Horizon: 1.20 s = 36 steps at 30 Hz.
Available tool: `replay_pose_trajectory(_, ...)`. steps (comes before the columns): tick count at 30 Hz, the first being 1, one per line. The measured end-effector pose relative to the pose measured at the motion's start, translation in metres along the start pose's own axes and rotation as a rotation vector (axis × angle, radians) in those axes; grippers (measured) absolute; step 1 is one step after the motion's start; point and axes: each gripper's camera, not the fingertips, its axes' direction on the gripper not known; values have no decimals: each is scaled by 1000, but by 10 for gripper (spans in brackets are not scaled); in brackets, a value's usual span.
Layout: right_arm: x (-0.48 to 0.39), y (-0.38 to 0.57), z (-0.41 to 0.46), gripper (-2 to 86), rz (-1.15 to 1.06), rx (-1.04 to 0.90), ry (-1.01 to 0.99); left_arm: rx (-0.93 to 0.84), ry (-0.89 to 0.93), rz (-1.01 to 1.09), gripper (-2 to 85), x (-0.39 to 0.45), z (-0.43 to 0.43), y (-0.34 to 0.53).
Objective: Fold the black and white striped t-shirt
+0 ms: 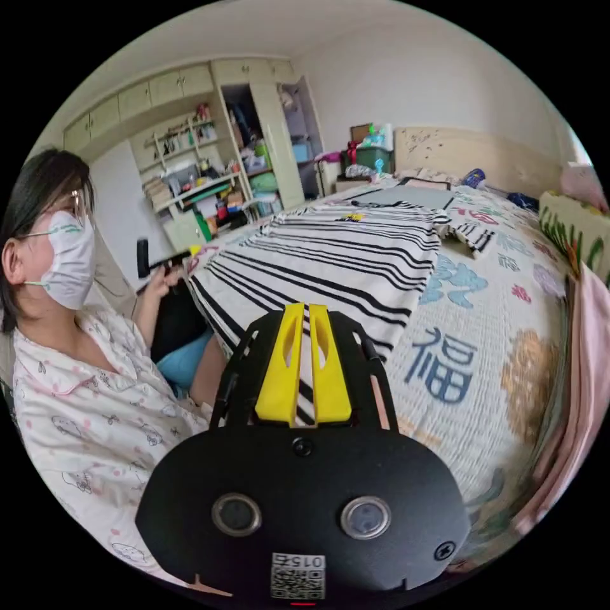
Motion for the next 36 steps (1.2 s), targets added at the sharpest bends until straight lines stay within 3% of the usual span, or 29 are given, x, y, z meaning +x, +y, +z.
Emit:
replay_pose_trajectory(2, 12, 40, -38, 77, 97, 115, 19, -21, -33, -129, 136, -30, -4, 38)
replay_pose_trajectory(4, 31, 80, -68, 110, 260, 209, 18, 40, 47, -201, 139, -56, -9, 67)
replay_pose_trajectory(7, 25, 102, -79, 128, 332, 226, 23, 26, 116, -217, 140, -76, 1, 71)
replay_pose_trajectory(13, -21, 100, -87, 102, 299, 191, 178, 86, 170, -278, 92, -111, 18, 100)
replay_pose_trajectory(16, -32, 94, -97, 28, 280, 166, 122, 71, 182, -271, 34, -128, 27, 108)
replay_pose_trajectory(19, -46, 85, -109, 12, 259, 166, 102, 75, 151, -195, 3, -127, 24, 108)
replay_pose_trajectory(25, -74, 72, -163, 3, 295, 233, 132, 162, 217, -186, -2, -154, -8, 129)
replay_pose_trajectory(36, -121, 25, -218, 4, 319, 203, 113, 21, 149, -155, 4, -163, 47, 170)
